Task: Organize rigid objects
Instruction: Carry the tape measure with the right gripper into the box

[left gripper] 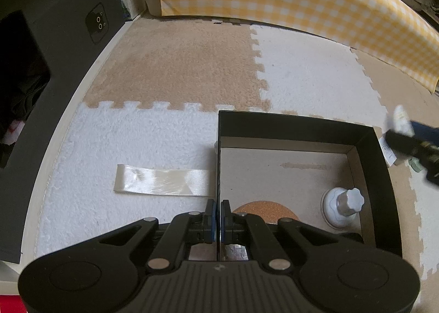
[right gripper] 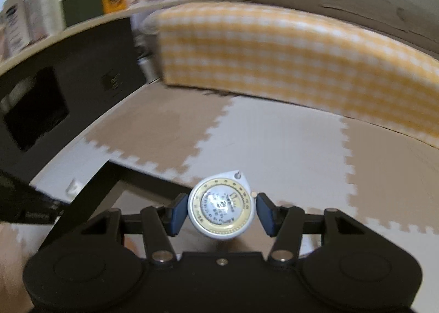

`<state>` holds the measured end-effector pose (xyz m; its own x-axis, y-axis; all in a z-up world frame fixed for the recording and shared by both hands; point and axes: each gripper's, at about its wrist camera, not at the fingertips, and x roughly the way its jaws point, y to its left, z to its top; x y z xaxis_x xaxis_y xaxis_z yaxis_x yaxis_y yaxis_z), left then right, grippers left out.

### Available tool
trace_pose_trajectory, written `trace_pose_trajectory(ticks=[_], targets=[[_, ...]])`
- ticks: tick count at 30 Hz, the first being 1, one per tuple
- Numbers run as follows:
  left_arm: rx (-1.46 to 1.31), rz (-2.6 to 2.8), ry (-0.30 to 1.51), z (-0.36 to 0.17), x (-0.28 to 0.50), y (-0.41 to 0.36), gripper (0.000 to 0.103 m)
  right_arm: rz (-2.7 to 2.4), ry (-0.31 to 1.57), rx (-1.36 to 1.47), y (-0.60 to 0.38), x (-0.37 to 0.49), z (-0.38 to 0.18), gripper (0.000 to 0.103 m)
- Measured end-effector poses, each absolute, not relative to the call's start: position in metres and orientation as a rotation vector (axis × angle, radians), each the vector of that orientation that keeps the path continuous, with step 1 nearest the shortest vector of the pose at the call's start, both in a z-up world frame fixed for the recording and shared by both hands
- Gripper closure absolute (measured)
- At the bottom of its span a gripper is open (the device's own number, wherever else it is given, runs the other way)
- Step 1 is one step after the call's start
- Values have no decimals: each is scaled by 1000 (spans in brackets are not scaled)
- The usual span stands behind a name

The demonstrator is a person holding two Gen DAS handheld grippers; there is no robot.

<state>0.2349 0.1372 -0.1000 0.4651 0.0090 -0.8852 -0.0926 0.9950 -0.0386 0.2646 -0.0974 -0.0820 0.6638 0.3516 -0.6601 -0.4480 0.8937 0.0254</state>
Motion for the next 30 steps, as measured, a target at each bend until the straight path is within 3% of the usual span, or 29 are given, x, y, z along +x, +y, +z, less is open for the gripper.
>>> trace_pose_trajectory(ticks=[17,30], targets=[[-121,49,1087,-99,235,144,101,426,945,-279,-36,288,-128,48],[-122,48,1086,-99,235,143,101,404,941,-368,-24,291,-134,47]])
